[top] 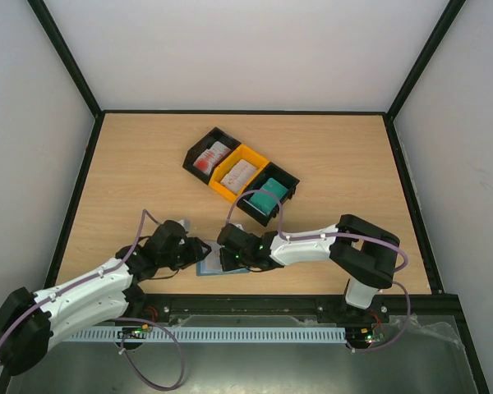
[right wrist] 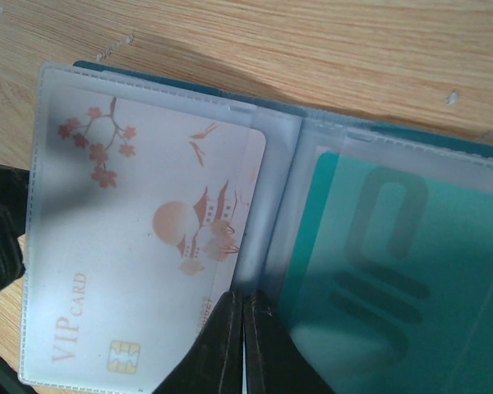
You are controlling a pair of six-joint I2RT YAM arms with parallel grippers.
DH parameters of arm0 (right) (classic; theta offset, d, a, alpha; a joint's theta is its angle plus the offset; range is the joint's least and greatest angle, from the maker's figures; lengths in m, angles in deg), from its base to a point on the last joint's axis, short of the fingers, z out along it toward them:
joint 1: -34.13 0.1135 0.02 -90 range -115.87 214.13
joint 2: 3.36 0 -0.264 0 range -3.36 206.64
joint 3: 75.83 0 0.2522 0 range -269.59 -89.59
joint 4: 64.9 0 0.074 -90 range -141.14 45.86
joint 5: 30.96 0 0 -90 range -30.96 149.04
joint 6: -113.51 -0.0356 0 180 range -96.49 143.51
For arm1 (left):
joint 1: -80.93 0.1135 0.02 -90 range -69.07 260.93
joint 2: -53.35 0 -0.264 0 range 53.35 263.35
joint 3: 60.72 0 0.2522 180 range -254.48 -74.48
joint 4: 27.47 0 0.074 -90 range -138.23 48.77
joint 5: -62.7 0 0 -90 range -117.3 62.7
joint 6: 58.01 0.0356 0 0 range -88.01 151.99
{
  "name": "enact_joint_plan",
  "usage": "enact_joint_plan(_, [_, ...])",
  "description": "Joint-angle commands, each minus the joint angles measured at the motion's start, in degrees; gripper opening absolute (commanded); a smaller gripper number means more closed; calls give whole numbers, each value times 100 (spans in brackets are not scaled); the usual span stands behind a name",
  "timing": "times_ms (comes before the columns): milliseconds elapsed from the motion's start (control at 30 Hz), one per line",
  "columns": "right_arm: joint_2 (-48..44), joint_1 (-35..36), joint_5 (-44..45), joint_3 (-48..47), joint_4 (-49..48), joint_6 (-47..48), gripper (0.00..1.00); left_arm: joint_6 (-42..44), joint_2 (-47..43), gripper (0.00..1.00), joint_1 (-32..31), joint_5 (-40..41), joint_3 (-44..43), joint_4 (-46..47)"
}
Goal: Put the credit cards into the card holder
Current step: Turn over the card slot in the card holder.
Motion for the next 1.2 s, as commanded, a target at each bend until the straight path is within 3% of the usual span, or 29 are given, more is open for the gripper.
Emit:
enact_joint_plan(0, [192,35,169,56,203,-37,4,77,30,45,40,-191,103,197])
enact_joint_plan(567, [33,36,161,52,87,-61,4,177,422,43,40,-832,204,1009])
enact_joint_plan(800, [-321,35,537,-32,212,-94,5,372,501,44,40,-1163,110,1320])
enact_joint_plan(967, [-914,35,1341,-67,593,-81,21,449,758,44,40,-1286,12,1469])
enact_joint_plan(1167, [-1531,22,2422,-70,1383,-65,27,415,1106,46,24,-1485,-135,1839])
